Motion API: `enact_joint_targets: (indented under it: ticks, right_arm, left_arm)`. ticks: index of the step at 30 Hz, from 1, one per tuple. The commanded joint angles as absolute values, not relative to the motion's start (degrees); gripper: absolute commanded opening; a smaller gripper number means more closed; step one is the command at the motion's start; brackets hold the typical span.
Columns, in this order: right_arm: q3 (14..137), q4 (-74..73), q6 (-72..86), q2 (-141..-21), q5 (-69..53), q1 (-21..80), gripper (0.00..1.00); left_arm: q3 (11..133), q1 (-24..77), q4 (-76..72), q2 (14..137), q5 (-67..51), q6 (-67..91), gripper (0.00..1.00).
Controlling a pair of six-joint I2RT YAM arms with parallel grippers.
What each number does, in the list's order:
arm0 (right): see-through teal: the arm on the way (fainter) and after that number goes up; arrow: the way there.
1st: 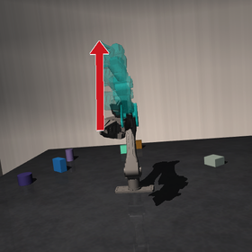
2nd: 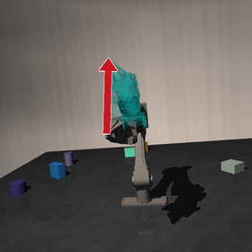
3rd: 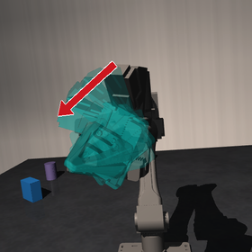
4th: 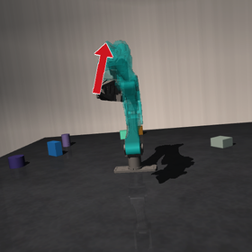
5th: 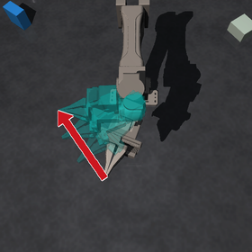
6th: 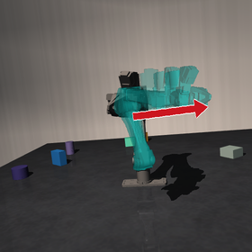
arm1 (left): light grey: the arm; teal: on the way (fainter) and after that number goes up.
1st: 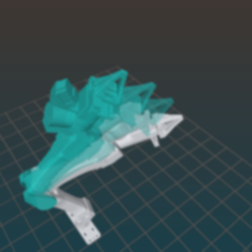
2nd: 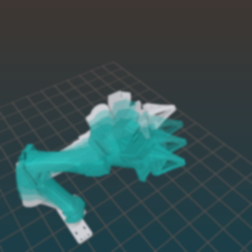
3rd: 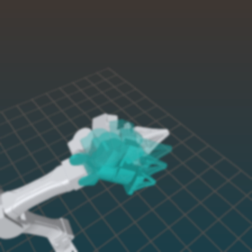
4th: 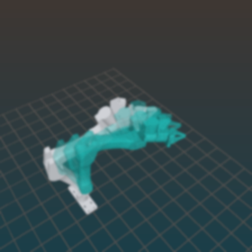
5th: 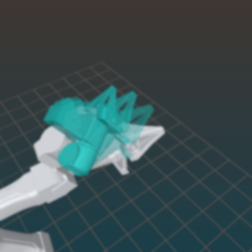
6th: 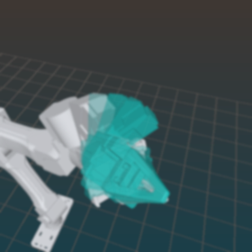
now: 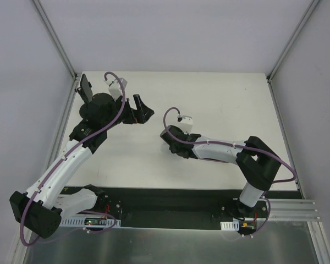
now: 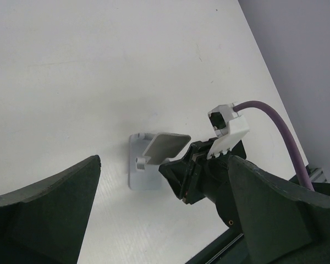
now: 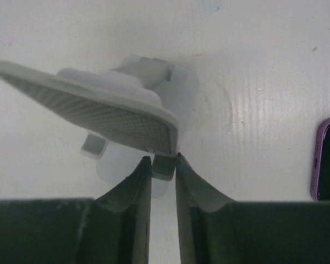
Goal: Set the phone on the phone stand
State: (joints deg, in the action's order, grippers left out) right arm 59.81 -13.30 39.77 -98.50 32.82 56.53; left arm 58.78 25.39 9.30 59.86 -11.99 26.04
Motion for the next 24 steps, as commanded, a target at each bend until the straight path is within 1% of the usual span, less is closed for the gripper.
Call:
enact_joint_targets:
  ticks: [1,6,11,19,21,23,24]
  right_arm:
    - [61.3,-13.1,35.9,-98.4,34.5,56.3,0.13]
    - [59.4,-10.4,31.2,-96.4,33.2,56.3,0.01]
    - [59.2,-8.8,25.3,-95.7,31.0,56.4,0.01]
    - [57.7,-6.2,21.8,-95.2,27.3,56.4,0.01]
    - [57.6,-6.2,21.4,-95.2,26.8,56.4,0.04]
    - [57.6,-6.3,20.7,-94.9,26.3,56.3,0.20]
    - [57.4,-6.3,20.4,-94.7,25.6,56.4,0.29]
  left_arm:
    - [58.5,24.7,7.5,59.4,-13.4,24.3,0.97]
    - [58.4,24.7,7.5,59.6,-13.4,24.3,0.97]
    - [58.4,24.7,7.5,59.9,-13.4,24.2,0.97]
    - [58.4,24.7,7.5,60.4,-13.7,23.7,0.98]
    - [58.4,24.7,7.5,60.4,-13.9,23.7,0.98]
    - [58.5,24.7,7.4,60.5,-14.3,23.7,0.98]
    - [58.5,24.7,7.4,60.6,-14.5,23.6,0.99]
